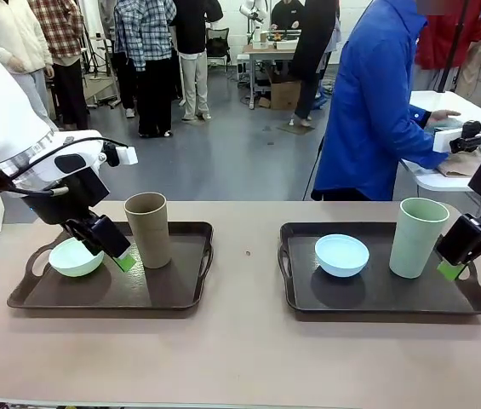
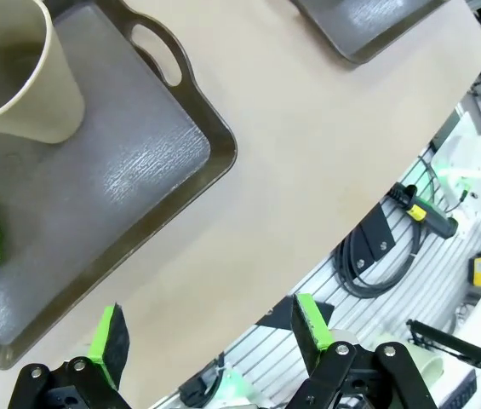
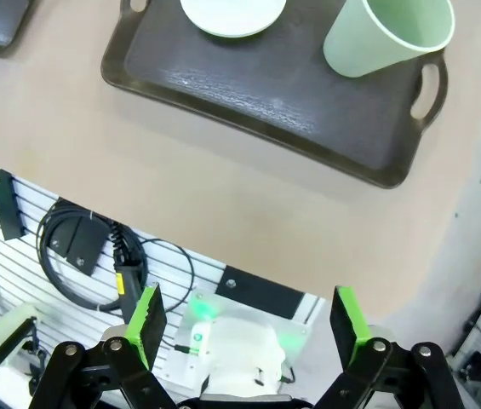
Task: Set up a tray with a mat and arrange the tableware.
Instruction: Pick up the Picnic Bowl and Reusable plastic cup from the Handle tray in front of the human's position and hold them in the air.
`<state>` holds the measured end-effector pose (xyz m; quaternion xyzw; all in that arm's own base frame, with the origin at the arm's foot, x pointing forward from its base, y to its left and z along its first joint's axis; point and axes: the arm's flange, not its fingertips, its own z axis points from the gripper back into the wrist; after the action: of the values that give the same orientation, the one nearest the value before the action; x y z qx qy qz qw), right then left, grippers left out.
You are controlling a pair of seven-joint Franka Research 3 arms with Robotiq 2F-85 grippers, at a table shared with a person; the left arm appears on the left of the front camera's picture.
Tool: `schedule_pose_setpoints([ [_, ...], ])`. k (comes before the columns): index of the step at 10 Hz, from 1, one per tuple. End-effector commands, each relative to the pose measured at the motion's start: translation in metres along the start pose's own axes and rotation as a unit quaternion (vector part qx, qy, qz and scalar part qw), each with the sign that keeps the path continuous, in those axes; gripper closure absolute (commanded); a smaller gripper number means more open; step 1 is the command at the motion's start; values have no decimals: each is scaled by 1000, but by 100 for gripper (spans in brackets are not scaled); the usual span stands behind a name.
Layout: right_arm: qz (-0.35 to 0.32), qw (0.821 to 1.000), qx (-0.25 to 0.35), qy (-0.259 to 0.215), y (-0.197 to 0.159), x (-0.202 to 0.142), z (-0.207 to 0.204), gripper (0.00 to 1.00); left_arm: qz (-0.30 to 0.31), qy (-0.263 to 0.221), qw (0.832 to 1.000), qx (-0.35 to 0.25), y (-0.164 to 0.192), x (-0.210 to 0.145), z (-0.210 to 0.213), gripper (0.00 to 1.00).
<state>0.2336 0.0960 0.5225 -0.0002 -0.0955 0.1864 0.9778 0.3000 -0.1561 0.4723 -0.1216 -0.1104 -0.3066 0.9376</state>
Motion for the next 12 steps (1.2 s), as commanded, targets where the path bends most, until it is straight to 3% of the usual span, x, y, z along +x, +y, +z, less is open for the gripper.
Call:
schedule_pose_setpoints([
  [1,12,995,89,40,-7,15,-6,0,6,12,998,-66,11,8,-6,0],
  [2,18,978,196,69,-26,23,-5,0,14,8,988,-154,28,14,-2,0],
  [3,5,951,299,74,-59,26,-3,0,24,-8,964,-266,56,18,8,0],
  [4,-12,925,374,62,-93,18,-3,0,34,-34,939,-341,81,11,13,0],
  [7,-64,827,556,-43,-189,-34,-2,0,51,-114,869,-478,142,-30,24,0],
  [9,-106,759,633,-111,-239,-78,-10,0,70,-180,823,-535,176,-71,32,0],
  [10,-129,739,648,-133,-257,-99,-17,0,84,-209,805,-548,193,-97,33,0],
  [12,-176,724,649,-149,-286,-130,-28,0,110,-251,781,-561,220,-139,35,0],
])
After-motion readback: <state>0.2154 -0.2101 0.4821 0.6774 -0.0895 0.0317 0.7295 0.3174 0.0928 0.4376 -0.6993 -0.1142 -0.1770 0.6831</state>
